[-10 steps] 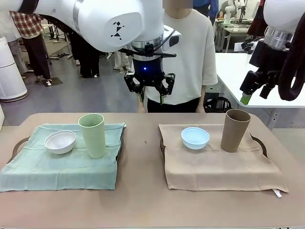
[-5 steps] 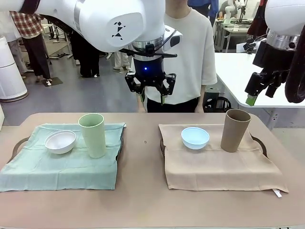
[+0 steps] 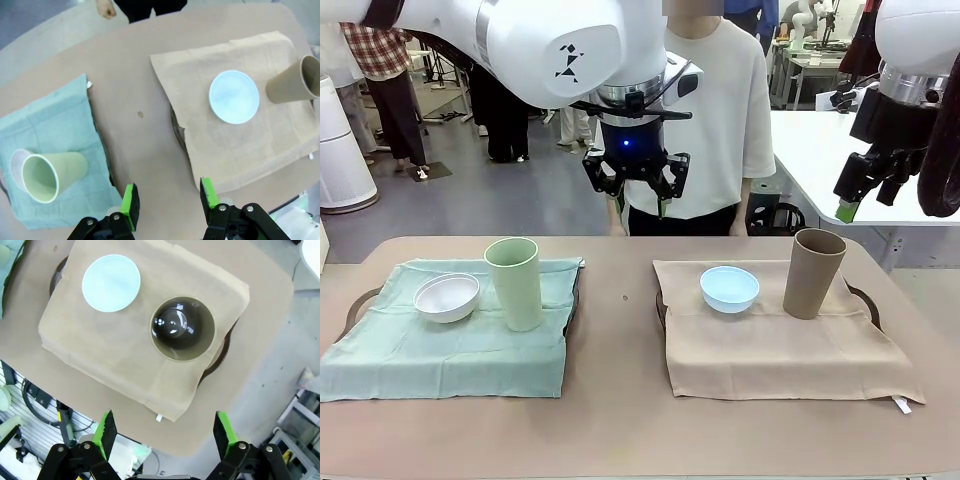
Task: Set up a tray with a mat and arrange the tableware.
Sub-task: Place the Picnic Bowl and Reusable plastic cup back onto the Handle tray in front of the human's position.
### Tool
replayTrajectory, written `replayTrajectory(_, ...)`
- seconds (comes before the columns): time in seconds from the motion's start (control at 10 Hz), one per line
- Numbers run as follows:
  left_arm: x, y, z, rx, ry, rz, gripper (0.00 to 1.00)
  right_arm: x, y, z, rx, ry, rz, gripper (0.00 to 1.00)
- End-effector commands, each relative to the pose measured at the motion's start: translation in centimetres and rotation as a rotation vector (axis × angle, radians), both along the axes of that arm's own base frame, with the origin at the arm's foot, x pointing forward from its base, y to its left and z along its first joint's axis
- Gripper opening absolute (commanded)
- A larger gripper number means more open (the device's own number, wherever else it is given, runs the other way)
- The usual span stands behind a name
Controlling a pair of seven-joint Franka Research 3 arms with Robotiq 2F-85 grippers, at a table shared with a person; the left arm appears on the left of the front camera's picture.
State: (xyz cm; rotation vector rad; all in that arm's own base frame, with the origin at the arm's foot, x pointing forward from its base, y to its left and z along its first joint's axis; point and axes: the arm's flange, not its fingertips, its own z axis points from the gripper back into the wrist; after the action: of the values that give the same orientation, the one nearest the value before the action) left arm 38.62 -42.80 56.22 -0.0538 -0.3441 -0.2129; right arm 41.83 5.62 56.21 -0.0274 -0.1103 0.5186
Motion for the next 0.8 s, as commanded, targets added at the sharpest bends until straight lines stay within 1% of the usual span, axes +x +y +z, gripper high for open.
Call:
replayTrajectory(0.0, 0.1, 0.2, 0.1, -0.003, 0.009, -0.017, 0.65, -0.4, 0.0, -0.2, -0.013, -0.002, 0.001, 1.00)
replayTrajectory(0.1, 0.0, 0.0, 0.0, 0.000, 0.000, 0.000, 0.65, -0.4, 0.0, -0.2, -0.013, -0.002, 0.001, 1.00)
replayTrajectory(0.2, 0.5, 1.6, 0.9, -0.028, 0.031, -0.026, 0.65, 0.0, 0.0, 0.0, 0.000, 0.000, 0.000, 1.00)
replayTrajectory(0.3, 0.9, 5.1, 0.9, -0.023, 0.100, -0.023, 0.65, -0.3, -1.4, -0.7, 0.019, 0.009, -0.042, 1.00)
replayTrajectory(0.4, 0.7, 9.9, 1.3, -0.052, 0.167, -0.056, 0.65, -0.6, -3.5, -0.8, 0.047, 0.020, -0.106, 1.00)
replayTrajectory(0.5, 0.0, 14.3, 1.9, -0.059, 0.198, -0.088, 0.65, -1.1, -5.8, -0.9, 0.072, 0.047, -0.164, 1.00)
replayTrajectory(0.6, -0.5, 18.1, 2.5, -0.044, 0.216, -0.119, 0.65, -1.5, -8.4, -0.8, 0.098, 0.059, -0.216, 1.00)
replayTrajectory(0.7, -1.0, 21.0, 2.7, 0.002, 0.234, -0.123, 0.65, -2.1, -10.2, -0.7, 0.112, 0.062, -0.249, 1.00)
